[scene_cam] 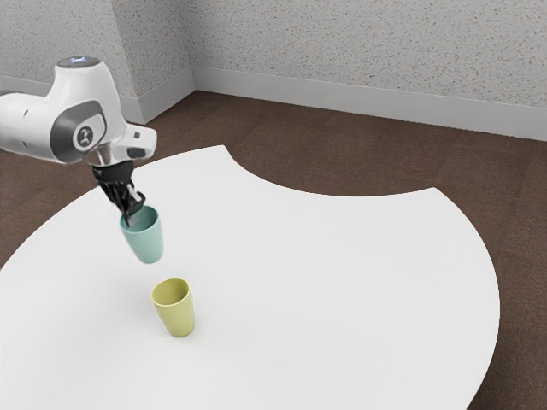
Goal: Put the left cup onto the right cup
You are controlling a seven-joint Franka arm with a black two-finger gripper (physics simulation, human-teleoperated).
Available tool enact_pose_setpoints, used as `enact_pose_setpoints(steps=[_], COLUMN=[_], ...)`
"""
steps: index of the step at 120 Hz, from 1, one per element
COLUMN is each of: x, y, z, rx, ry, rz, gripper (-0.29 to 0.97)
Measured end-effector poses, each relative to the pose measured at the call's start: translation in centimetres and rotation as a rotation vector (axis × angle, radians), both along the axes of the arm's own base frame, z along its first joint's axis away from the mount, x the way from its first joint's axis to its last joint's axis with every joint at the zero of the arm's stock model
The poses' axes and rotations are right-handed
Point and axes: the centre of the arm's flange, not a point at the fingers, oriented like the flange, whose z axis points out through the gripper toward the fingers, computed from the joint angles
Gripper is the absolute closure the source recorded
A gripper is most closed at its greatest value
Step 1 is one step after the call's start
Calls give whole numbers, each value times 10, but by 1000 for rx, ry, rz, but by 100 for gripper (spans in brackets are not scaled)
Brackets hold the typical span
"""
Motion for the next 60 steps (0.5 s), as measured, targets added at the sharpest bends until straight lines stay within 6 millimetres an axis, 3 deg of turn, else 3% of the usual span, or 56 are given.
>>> enact_pose_setpoints(steps=[60], x=[-9], y=[-37], z=[10], rx=[-3], ry=[6], rz=[-68], gripper=[79])
